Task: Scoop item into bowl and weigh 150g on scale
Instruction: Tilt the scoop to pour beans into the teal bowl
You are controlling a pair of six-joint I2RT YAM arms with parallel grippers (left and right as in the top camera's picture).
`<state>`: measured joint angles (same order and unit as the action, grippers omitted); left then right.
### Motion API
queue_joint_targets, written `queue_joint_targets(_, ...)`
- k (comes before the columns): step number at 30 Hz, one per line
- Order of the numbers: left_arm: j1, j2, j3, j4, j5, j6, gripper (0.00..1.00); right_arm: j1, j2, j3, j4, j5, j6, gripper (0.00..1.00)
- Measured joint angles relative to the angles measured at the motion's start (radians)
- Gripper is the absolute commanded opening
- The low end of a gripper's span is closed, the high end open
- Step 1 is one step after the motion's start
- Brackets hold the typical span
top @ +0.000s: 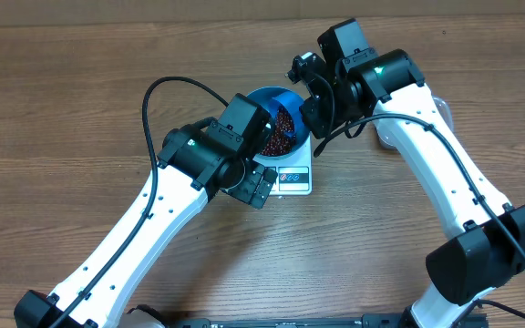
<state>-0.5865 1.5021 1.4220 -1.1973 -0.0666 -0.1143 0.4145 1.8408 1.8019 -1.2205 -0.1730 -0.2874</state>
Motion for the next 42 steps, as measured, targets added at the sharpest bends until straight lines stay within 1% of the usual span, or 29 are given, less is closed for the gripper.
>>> queue_joint_targets(7, 0.0, 0.0, 0.0, 0.0, 0.0, 0.0, 1.0, 0.09, -0.006, 0.0, 0.002, 0.163, -0.001, 0.04)
queue_joint_targets(12, 0.0, 0.0, 0.0, 0.0, 0.0, 0.0, 1.0, 0.114, -0.007, 0.0, 0.016, 0.222, 0.0, 0.04)
queue_joint_targets(39, 0.0, 0.0, 0.0, 0.0, 0.0, 0.0, 1.0, 0.137, -0.019, 0.0, 0.016, 0.261, -0.002, 0.04)
queue_joint_targets(42, 0.0, 0.0, 0.0, 0.0, 0.0, 0.0, 0.99, 0.143, -0.026, 0.001, 0.013, 0.27, -0.028, 0.04)
